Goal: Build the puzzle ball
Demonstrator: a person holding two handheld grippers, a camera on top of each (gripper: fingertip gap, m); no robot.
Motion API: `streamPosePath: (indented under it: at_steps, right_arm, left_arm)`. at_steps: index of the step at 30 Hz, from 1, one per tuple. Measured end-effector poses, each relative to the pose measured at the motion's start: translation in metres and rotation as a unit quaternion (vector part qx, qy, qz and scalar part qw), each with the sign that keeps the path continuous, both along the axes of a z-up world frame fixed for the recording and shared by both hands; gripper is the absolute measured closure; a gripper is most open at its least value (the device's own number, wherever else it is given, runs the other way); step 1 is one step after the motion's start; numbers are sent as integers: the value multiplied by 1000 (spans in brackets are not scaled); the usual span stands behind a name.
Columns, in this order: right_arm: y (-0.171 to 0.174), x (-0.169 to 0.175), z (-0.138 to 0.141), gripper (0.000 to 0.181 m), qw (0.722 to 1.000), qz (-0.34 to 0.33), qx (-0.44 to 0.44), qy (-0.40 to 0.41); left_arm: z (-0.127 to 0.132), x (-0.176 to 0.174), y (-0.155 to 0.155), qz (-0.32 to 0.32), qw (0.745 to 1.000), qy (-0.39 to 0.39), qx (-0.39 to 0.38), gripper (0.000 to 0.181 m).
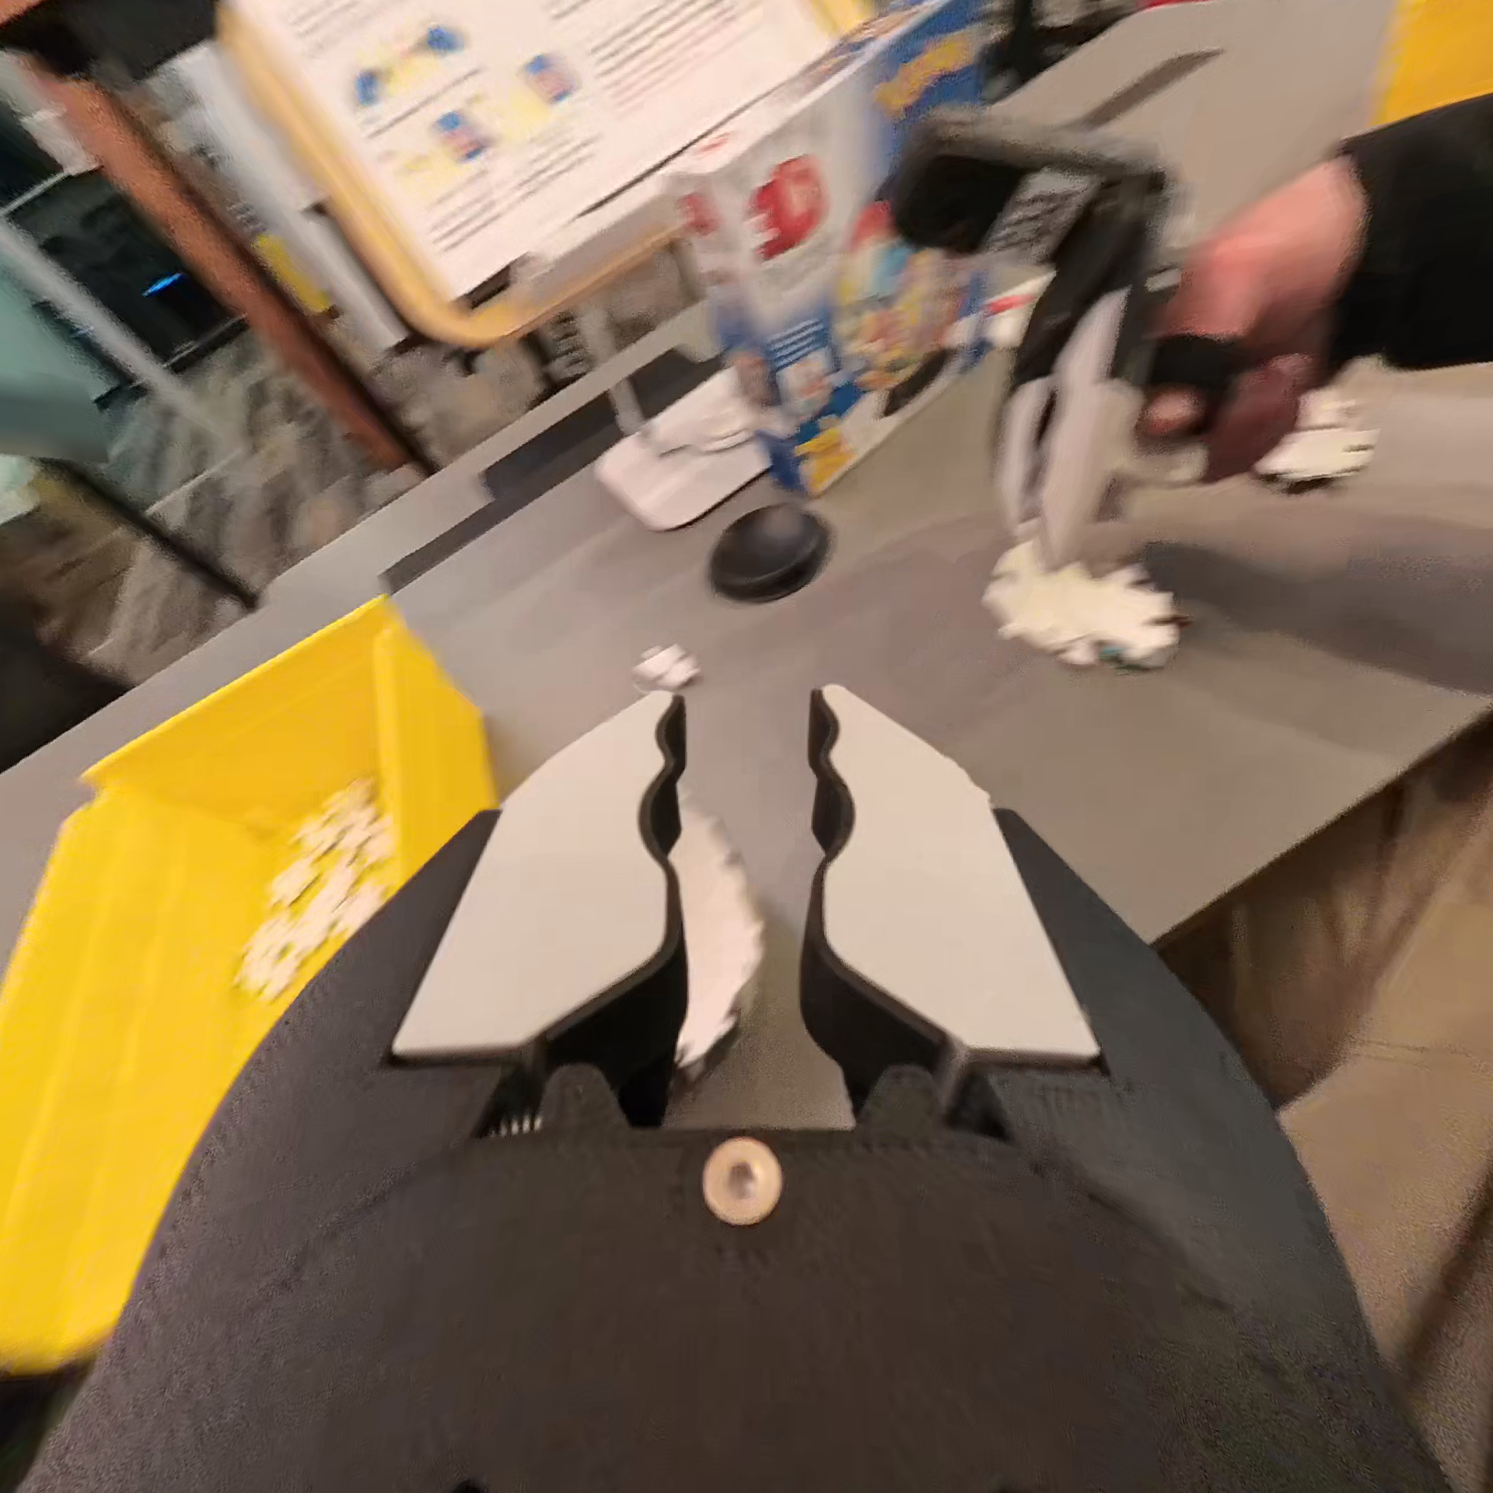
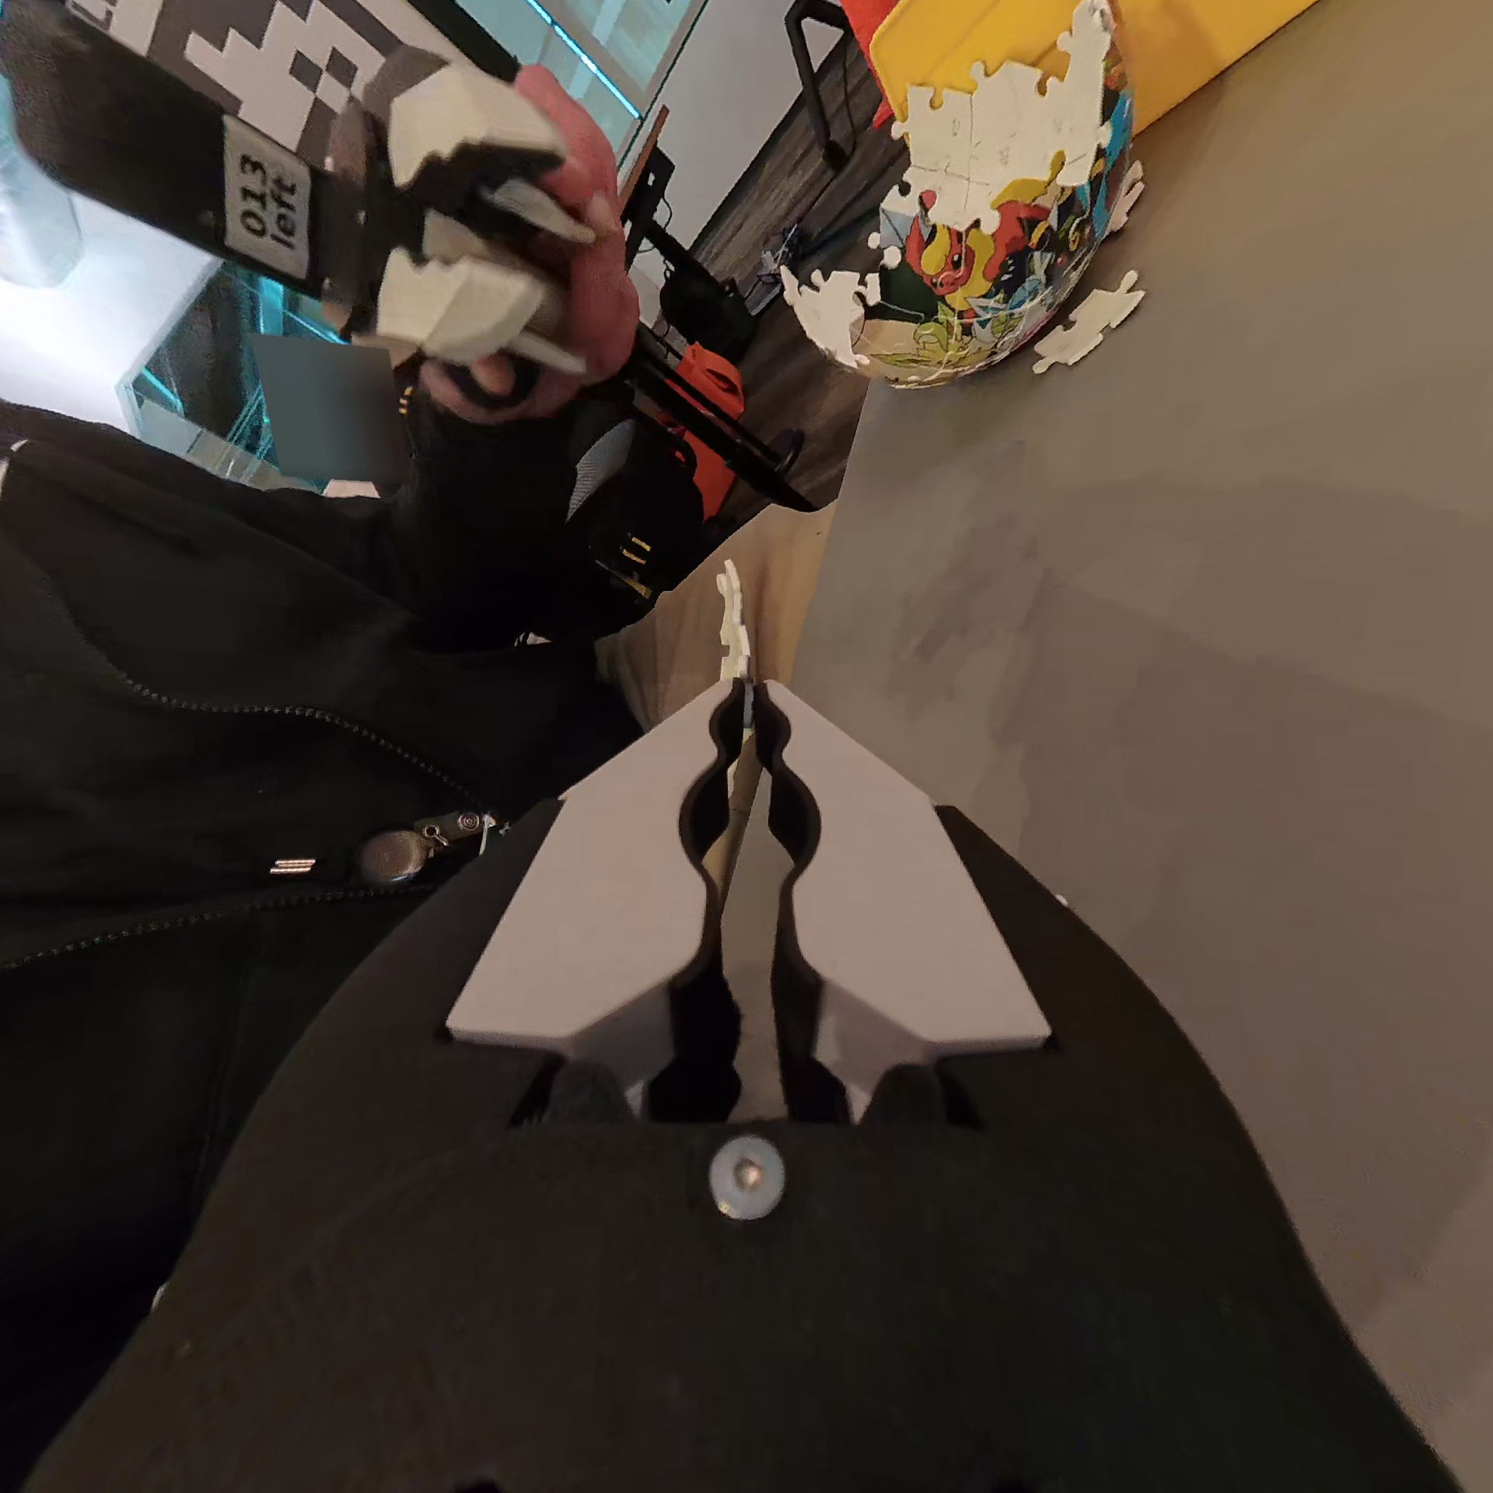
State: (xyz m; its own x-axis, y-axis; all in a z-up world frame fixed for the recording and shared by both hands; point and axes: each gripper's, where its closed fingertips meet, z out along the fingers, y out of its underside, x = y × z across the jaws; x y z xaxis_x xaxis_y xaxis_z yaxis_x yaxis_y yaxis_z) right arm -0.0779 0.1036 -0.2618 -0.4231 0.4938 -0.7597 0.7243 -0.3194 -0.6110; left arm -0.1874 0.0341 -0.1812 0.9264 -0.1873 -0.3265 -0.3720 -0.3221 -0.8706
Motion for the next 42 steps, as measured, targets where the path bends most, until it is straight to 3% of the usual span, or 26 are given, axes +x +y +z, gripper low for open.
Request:
streamPosePath:
  at_steps: [6, 14, 22, 27, 33, 42]
  right_arm:
    - [4, -2, 7, 181, 1000, -18, 4, 9]
    - [0, -12, 8, 181, 999, -35, 2, 10]
    - [-1, -24, 14, 181, 999, -47, -5, 18]
    - [-1, -26, 16, 181, 999, -47, -9, 23]
    - [1, -24, 17, 181, 999, -45, -13, 28]
    - [3, -23, 15, 181, 999, -43, -11, 29]
  left_arm:
    - [-23, -88, -46, 141, 987, -64, -40, 141]
    - [-65, -142, -66, 218, 951, -207, -73, 143]
    - [-112, -132, -56, 213, 922, -289, -146, 140]
    - [-122, -130, -50, 217, 898, -352, -148, 140]
    - [-129, -131, -41, 229, 889, -364, -157, 148]
    - [-136, -131, -29, 246, 895, -332, -167, 167]
